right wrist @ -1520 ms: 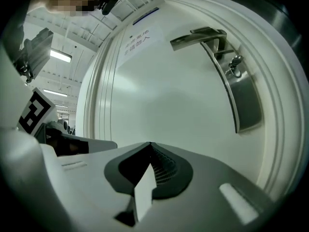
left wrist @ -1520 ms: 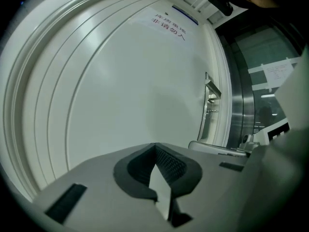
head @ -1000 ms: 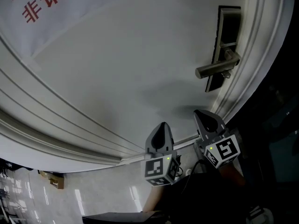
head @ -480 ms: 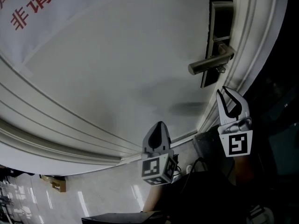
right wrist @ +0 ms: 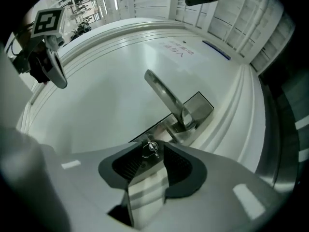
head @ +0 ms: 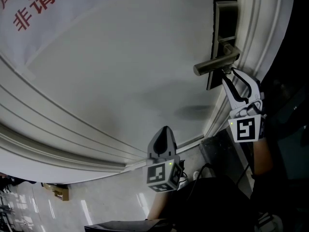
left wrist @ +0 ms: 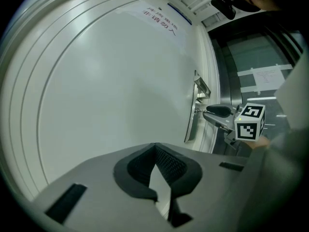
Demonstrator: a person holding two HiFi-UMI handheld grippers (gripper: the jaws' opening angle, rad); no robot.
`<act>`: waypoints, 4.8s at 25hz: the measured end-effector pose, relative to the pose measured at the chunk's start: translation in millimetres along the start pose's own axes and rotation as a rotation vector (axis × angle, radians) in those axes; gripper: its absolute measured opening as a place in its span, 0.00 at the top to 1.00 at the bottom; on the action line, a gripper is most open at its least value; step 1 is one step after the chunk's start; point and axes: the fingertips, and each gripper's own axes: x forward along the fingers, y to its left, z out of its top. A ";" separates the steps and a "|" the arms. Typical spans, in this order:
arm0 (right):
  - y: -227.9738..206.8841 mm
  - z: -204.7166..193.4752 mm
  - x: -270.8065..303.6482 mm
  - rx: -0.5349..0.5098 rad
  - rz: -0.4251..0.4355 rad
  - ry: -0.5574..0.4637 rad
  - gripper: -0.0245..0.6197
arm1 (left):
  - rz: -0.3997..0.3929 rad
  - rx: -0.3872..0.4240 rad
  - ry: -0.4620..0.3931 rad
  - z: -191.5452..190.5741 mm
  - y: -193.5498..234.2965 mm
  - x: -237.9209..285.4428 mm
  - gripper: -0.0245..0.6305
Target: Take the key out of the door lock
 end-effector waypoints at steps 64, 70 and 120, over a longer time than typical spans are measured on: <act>3.8 -4.7 13.1 -0.600 0.057 0.108 0.95 | 0.003 0.006 -0.019 5.3 -5.3 5.1 0.96; 3.5 -4.2 7.8 -0.598 0.056 0.094 0.95 | -0.002 0.009 -0.016 4.5 -6.0 5.2 0.96; 4.7 -4.2 -3.0 -0.640 0.043 0.111 0.95 | -0.005 0.003 -0.027 7.4 -8.6 -2.1 0.96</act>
